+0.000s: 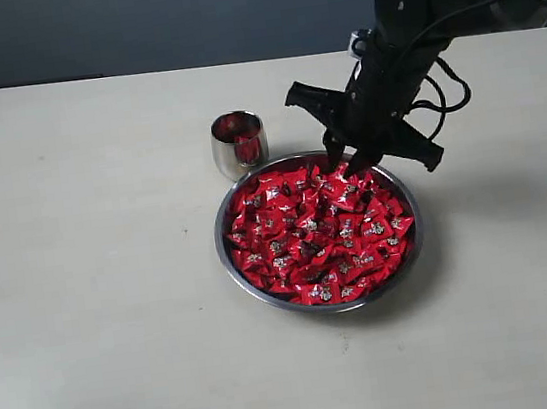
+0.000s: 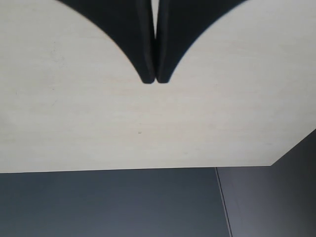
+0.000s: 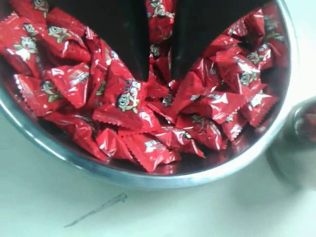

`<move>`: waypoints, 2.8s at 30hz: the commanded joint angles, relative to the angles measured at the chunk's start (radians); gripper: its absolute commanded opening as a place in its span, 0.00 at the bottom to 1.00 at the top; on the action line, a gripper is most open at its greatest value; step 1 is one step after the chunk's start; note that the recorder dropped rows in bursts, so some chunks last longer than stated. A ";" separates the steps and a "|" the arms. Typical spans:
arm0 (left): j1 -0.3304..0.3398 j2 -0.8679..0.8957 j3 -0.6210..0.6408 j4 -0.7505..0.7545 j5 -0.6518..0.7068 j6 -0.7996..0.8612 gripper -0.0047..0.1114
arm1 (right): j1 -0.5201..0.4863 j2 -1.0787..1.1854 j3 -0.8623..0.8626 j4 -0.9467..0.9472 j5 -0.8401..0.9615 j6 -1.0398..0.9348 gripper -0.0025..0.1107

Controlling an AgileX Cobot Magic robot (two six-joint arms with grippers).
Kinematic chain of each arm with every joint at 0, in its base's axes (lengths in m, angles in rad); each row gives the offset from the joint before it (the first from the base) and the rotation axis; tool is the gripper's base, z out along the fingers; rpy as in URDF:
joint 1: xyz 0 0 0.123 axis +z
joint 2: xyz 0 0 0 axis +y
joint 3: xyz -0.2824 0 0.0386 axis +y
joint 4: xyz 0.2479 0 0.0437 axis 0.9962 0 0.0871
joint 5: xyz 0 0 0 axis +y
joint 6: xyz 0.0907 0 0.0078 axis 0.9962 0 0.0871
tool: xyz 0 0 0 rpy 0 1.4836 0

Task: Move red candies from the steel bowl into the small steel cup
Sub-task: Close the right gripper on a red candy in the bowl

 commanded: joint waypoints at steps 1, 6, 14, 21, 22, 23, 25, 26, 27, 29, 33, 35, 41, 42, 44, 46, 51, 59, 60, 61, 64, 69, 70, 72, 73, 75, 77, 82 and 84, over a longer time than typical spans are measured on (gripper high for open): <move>-0.005 -0.004 0.004 0.006 -0.002 -0.003 0.04 | -0.004 0.007 -0.005 -0.069 0.073 0.029 0.17; -0.005 -0.004 0.004 0.006 -0.002 -0.003 0.04 | -0.004 0.031 -0.005 -0.042 0.091 0.029 0.17; -0.005 -0.004 0.004 0.006 -0.002 -0.003 0.04 | -0.004 0.044 -0.005 -0.036 0.047 -0.009 0.17; -0.005 -0.004 0.004 0.006 -0.002 -0.003 0.04 | -0.004 0.046 -0.005 -0.021 0.011 -0.079 0.17; -0.005 -0.004 0.004 0.006 -0.002 -0.003 0.04 | -0.004 0.046 -0.005 -0.021 0.013 -0.081 0.20; -0.005 -0.004 0.004 0.006 -0.002 -0.003 0.04 | -0.004 0.046 -0.005 -0.021 0.015 -0.081 0.25; -0.005 -0.004 0.004 0.006 -0.002 -0.003 0.04 | -0.004 0.046 -0.005 -0.015 0.017 -0.081 0.39; -0.005 -0.004 0.004 0.006 -0.002 -0.003 0.04 | -0.004 0.046 -0.005 -0.013 0.017 -0.081 0.44; -0.005 -0.004 0.004 0.006 -0.002 -0.003 0.04 | -0.004 0.046 -0.005 -0.011 0.017 -0.081 0.49; -0.005 -0.004 0.004 0.006 -0.002 -0.003 0.04 | -0.004 0.046 -0.005 -0.011 0.017 -0.076 0.51; -0.005 -0.004 0.004 0.006 -0.002 -0.003 0.04 | -0.004 0.046 -0.005 0.001 0.017 -0.060 0.51; -0.005 -0.004 0.004 0.006 -0.002 -0.003 0.04 | -0.004 0.046 -0.005 0.001 0.014 -0.043 0.51; -0.005 -0.004 0.004 0.006 -0.002 -0.003 0.04 | -0.004 0.064 -0.005 0.000 0.009 -0.025 0.51; -0.005 -0.004 0.004 0.006 -0.002 -0.003 0.04 | -0.004 0.074 -0.005 0.002 0.009 -0.025 0.51; -0.005 -0.004 0.004 0.006 -0.002 -0.003 0.04 | -0.004 0.084 -0.005 0.011 -0.001 -0.025 0.51; -0.005 -0.004 0.004 0.006 -0.002 -0.003 0.04 | -0.004 0.088 -0.005 0.013 -0.014 -0.025 0.51; -0.005 -0.004 0.004 0.006 -0.002 -0.003 0.04 | -0.004 0.090 -0.005 0.015 -0.037 -0.025 0.51; -0.005 -0.004 0.004 0.006 -0.002 -0.003 0.04 | -0.004 0.090 -0.005 0.011 -0.039 -0.029 0.32; -0.005 -0.004 0.004 0.006 -0.002 -0.003 0.04 | -0.004 0.090 -0.005 0.009 -0.039 -0.032 0.27; -0.005 -0.004 0.004 0.006 -0.002 -0.003 0.04 | -0.004 0.090 -0.005 0.009 -0.039 -0.047 0.22; -0.005 -0.004 0.004 0.006 -0.002 -0.003 0.04 | -0.004 0.090 -0.005 0.009 -0.033 -0.072 0.11; -0.005 -0.004 0.004 0.006 -0.002 -0.003 0.04 | -0.004 0.090 -0.005 0.009 -0.030 -0.074 0.05; -0.005 -0.004 0.004 0.006 -0.002 -0.003 0.04 | -0.004 0.090 -0.005 0.009 -0.028 -0.074 0.05; -0.005 -0.004 0.004 0.006 -0.002 -0.003 0.04 | -0.004 0.090 -0.005 0.009 -0.026 -0.074 0.05; -0.005 -0.004 0.004 0.006 -0.002 -0.003 0.04 | -0.004 0.090 -0.005 0.001 -0.017 -0.076 0.05; -0.005 -0.004 0.004 0.006 -0.002 -0.003 0.04 | -0.004 0.090 -0.005 -0.010 -0.002 -0.076 0.05; -0.005 -0.004 0.004 0.006 -0.002 -0.003 0.04 | -0.004 0.088 -0.005 -0.010 0.003 -0.076 0.05; -0.005 -0.004 0.004 0.006 -0.002 -0.003 0.04 | -0.004 0.062 -0.005 -0.010 -0.016 -0.076 0.05; -0.005 -0.004 0.004 0.006 -0.002 -0.003 0.04 | -0.004 0.057 -0.032 -0.015 0.003 -0.080 0.05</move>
